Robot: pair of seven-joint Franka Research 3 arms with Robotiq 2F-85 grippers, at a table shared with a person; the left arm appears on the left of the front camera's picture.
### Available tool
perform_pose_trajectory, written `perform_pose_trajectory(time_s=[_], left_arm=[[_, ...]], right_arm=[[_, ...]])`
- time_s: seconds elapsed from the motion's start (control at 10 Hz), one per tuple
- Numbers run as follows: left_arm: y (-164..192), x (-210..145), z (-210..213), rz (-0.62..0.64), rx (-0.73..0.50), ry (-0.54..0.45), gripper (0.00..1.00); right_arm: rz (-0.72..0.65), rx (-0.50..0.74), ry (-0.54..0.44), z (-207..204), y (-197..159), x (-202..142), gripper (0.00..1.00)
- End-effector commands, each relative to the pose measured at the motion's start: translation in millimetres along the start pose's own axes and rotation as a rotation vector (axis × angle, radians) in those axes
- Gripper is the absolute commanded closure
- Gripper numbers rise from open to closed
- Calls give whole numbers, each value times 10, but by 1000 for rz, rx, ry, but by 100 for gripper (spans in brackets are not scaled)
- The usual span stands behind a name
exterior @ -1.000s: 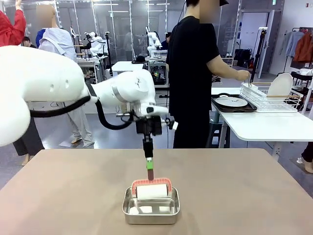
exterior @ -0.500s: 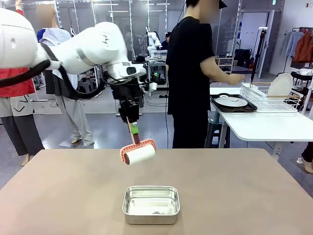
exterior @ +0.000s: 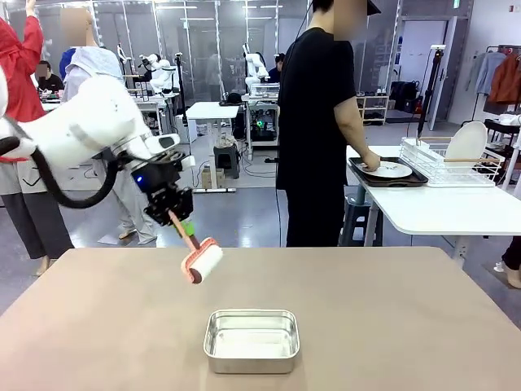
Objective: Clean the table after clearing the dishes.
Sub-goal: When the right (or left) Handle tray is removed, use the right hand (or left hand) to clean the right (or left) side of the table with the Lint Roller.
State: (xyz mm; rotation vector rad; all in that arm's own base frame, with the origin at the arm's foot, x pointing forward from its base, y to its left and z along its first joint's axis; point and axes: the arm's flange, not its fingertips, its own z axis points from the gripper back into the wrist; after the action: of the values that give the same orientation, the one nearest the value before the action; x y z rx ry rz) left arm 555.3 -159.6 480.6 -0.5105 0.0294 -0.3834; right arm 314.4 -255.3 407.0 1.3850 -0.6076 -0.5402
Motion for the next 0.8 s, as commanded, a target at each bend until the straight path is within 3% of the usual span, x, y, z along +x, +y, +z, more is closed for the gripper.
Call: perform_pose_trajectory(time_s=[0.0, 0.4, 0.5, 0.7], left_arm=[[-134, 158, 89, 14, 17, 5, 88], [-134, 158, 89, 14, 17, 5, 88], [-124, 114, 50, 1, 4, -14, 79], [338, -67, 59, 174, -86, -170, 79]], right_arm=[[7, -4, 14, 35, 25, -14, 0], [7, -4, 14, 35, 25, -14, 0], [7, -4, 14, 35, 25, -14, 0], [7, -4, 14, 35, 25, -14, 0]])
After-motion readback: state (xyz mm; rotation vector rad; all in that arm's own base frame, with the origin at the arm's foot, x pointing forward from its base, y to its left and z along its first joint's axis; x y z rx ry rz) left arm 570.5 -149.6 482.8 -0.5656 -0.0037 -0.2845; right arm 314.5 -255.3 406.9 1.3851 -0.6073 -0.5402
